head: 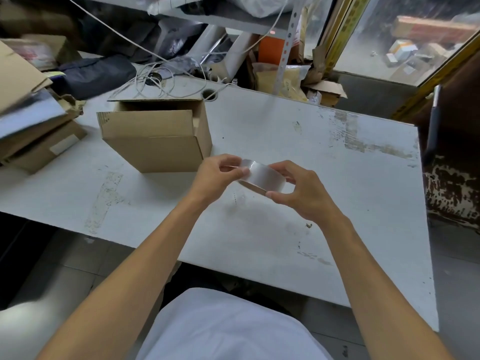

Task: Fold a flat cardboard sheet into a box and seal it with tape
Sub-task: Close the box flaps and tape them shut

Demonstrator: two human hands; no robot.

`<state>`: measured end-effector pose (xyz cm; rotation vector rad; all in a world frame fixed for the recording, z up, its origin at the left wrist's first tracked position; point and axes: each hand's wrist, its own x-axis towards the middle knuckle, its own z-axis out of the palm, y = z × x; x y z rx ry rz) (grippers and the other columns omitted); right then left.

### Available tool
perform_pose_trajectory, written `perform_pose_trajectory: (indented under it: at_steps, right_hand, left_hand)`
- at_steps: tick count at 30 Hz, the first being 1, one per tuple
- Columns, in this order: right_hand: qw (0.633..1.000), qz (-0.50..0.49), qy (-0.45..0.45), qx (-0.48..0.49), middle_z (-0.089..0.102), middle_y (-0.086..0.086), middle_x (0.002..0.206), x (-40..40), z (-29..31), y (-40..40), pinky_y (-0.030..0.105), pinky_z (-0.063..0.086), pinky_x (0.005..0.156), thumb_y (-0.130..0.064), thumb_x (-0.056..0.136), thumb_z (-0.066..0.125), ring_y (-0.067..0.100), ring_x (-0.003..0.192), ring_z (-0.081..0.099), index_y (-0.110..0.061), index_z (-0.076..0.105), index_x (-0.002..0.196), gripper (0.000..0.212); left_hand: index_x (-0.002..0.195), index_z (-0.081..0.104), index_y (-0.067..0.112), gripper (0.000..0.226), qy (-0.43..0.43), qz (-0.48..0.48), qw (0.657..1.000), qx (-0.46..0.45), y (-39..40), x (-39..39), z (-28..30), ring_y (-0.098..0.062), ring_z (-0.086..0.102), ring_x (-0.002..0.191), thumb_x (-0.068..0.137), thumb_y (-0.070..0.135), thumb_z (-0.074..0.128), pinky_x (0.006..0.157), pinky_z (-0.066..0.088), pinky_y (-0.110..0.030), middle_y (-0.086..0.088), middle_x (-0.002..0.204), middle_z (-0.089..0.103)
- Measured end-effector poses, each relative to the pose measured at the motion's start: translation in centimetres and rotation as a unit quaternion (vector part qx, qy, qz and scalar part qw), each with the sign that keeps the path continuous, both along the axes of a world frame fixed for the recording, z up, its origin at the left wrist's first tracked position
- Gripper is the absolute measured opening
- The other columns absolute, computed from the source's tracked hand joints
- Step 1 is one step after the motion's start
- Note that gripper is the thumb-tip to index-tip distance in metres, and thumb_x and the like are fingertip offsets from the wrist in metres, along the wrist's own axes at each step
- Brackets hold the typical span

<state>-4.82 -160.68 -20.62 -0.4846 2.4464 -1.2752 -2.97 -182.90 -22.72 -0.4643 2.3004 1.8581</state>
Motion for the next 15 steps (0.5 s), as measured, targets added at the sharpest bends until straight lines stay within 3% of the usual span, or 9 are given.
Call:
perform_pose_trajectory:
  at_steps: [3, 8, 12, 15]
  right_hand:
    - [1.0, 0.011, 0.01, -0.012, 0.067, -0.023, 0.107, -0.2, 1.3, -1.3, 0.024, 0.049, 0.099, -0.017, 0.074, 0.083, 0.0, 0.107, 0.062, -0.029, 0.063, 0.118, 0.05]
    - [0.999, 0.031, 0.013, -0.018, 0.068, -0.021, 0.108, 0.2, 2.7, -4.3, 0.012, 0.044, 0.093, -0.015, 0.074, 0.083, -0.005, 0.106, 0.061, -0.025, 0.064, 0.118, 0.049]
    - [0.998, 0.052, 0.036, -0.026, 0.066, -0.02, 0.111, 0.6, 4.3, -7.0, 0.015, 0.046, 0.096, -0.013, 0.075, 0.082, -0.003, 0.109, 0.06, -0.023, 0.064, 0.119, 0.049]
    - [0.994, 0.058, 0.079, -0.055, 0.064, -0.018, 0.113, 0.4, 5.9, -9.7, 0.02, 0.048, 0.092, -0.02, 0.074, 0.076, 0.002, 0.109, 0.058, -0.025, 0.061, 0.119, 0.048]
  left_hand:
    - [0.111, 0.073, 0.005, 0.036, 0.026, 0.034, 0.999, -0.012, -1.4, 0.4, 1.7, -0.012, 0.071, 0.09, 0.079, 0.016, 0.084, 0.08, 0.053, -0.015, -0.004, 0.098, 0.075]
    - [0.099, 0.076, 0.012, 0.02, 0.031, 0.062, 0.998, -0.013, -3.9, 1.6, 3.0, -0.012, 0.07, 0.083, 0.08, 0.007, 0.079, 0.08, 0.054, -0.023, -0.004, 0.09, 0.076]
    - [0.083, 0.075, 0.017, 0.02, 0.04, 0.106, 0.994, 0.006, -6.4, 2.5, 4.3, -0.01, 0.066, 0.069, 0.081, -0.003, 0.072, 0.067, 0.053, -0.023, -0.004, 0.078, 0.074]
    - [0.083, 0.075, 0.012, 0.018, 0.06, 0.11, 0.991, 0.045, -8.9, 2.6, 6.6, -0.01, 0.066, 0.071, 0.083, -0.005, 0.071, 0.067, 0.056, -0.024, -0.005, 0.077, 0.072]
